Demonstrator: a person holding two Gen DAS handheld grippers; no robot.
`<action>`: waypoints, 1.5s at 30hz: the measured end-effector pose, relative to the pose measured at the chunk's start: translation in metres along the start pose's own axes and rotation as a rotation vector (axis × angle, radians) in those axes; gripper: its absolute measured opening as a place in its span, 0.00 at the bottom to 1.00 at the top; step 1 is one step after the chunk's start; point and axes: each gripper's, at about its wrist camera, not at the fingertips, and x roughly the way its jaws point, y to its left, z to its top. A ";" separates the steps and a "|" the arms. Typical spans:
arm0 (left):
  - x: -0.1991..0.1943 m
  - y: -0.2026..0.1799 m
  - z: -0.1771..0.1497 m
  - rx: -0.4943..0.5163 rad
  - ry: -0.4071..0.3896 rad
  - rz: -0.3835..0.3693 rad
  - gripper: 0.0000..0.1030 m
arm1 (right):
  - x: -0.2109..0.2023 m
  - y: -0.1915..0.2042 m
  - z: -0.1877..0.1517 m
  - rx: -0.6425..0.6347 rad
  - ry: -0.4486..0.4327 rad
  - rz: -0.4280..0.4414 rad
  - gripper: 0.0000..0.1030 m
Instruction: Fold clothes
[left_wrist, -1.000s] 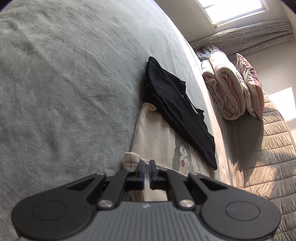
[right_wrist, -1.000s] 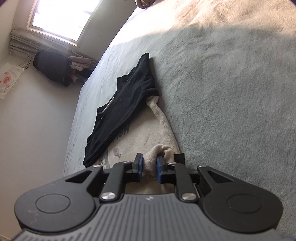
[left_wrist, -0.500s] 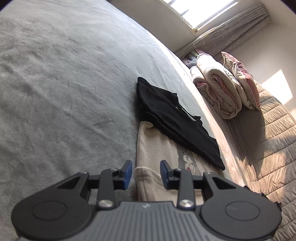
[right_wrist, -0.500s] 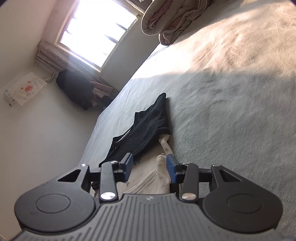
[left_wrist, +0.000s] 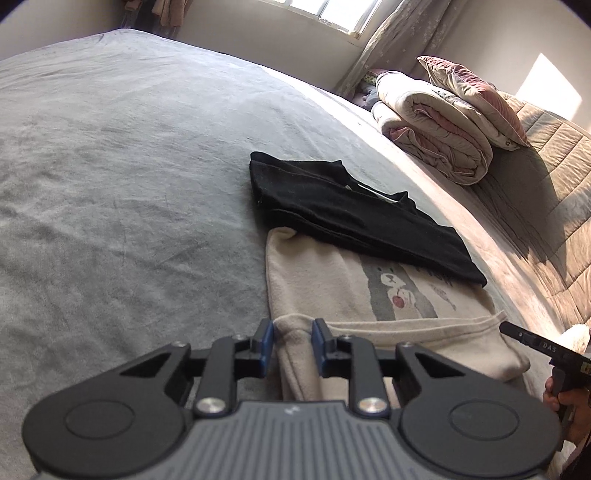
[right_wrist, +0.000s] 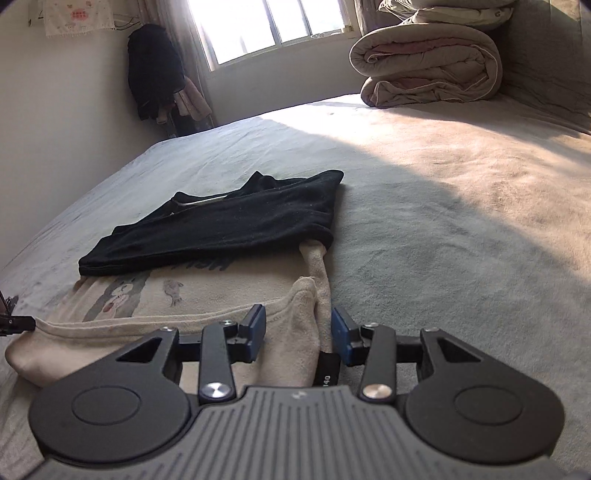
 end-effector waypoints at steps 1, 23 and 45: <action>0.000 -0.005 -0.001 0.022 -0.010 0.016 0.12 | 0.002 0.004 -0.002 -0.032 0.000 -0.019 0.33; 0.021 -0.030 0.043 0.098 -0.223 0.098 0.07 | 0.005 0.019 0.026 -0.155 -0.208 -0.174 0.10; 0.054 -0.023 0.033 0.089 -0.118 0.237 0.33 | 0.049 0.022 0.030 -0.196 -0.058 -0.224 0.21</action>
